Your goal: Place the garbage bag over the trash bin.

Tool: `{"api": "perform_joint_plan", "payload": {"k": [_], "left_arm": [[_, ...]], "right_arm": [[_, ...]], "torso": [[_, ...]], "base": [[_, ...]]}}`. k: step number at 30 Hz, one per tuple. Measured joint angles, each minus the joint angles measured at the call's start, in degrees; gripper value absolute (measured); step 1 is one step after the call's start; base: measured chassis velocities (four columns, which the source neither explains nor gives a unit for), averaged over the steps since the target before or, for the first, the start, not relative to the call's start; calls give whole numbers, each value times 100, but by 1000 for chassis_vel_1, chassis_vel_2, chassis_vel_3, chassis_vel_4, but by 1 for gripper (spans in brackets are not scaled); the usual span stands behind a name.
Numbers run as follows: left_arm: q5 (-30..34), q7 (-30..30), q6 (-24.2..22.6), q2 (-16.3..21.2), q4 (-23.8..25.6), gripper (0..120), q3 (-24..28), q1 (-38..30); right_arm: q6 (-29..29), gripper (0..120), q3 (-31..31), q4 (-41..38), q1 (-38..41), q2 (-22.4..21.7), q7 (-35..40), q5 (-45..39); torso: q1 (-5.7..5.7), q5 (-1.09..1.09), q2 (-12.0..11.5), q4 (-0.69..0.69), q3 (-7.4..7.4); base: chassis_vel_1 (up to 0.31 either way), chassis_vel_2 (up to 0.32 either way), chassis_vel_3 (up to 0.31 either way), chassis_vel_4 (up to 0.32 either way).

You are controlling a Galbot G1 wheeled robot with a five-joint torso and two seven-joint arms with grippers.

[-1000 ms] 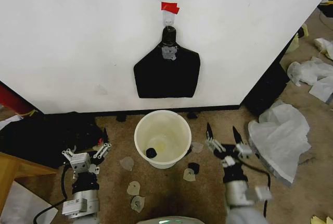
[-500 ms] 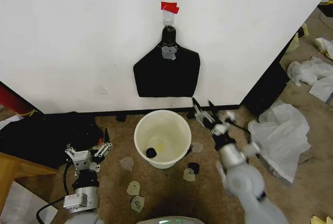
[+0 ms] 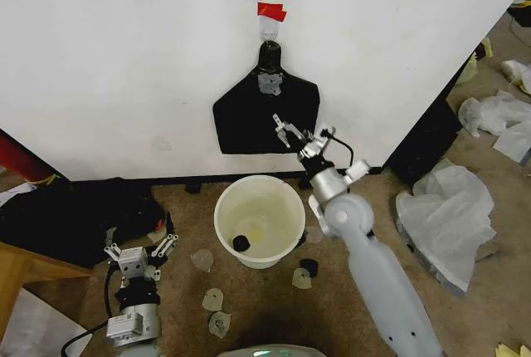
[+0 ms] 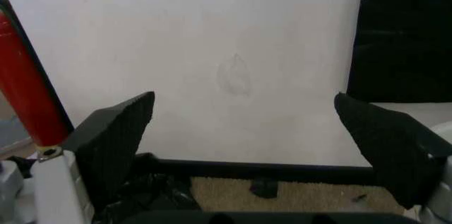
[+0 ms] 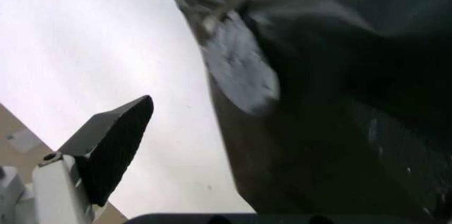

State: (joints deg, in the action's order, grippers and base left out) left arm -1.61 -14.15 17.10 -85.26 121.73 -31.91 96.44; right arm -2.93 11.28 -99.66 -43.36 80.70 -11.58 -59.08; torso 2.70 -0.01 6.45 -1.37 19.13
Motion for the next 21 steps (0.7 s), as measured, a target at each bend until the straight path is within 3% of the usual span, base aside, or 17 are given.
{"api": "perform_joint_plan", "payload": {"k": [13, 21], "left_arm": [[18, -9, -31, 74, 159, 100, -45, 132], [-75, -7, -31, 34, 315, 100, -17, 230]], "right_arm": [[79, 97, -120, 42, 264, 97, -58, 101], [58, 68, -78, 228, 342, 207, -117, 124]], "torso": [[-1, 0, 0, 1, -1], [-1, 2, 0, 2, -1]], "base": [[0, 0, 0, 0], [0, 0, 0, 0]]}}
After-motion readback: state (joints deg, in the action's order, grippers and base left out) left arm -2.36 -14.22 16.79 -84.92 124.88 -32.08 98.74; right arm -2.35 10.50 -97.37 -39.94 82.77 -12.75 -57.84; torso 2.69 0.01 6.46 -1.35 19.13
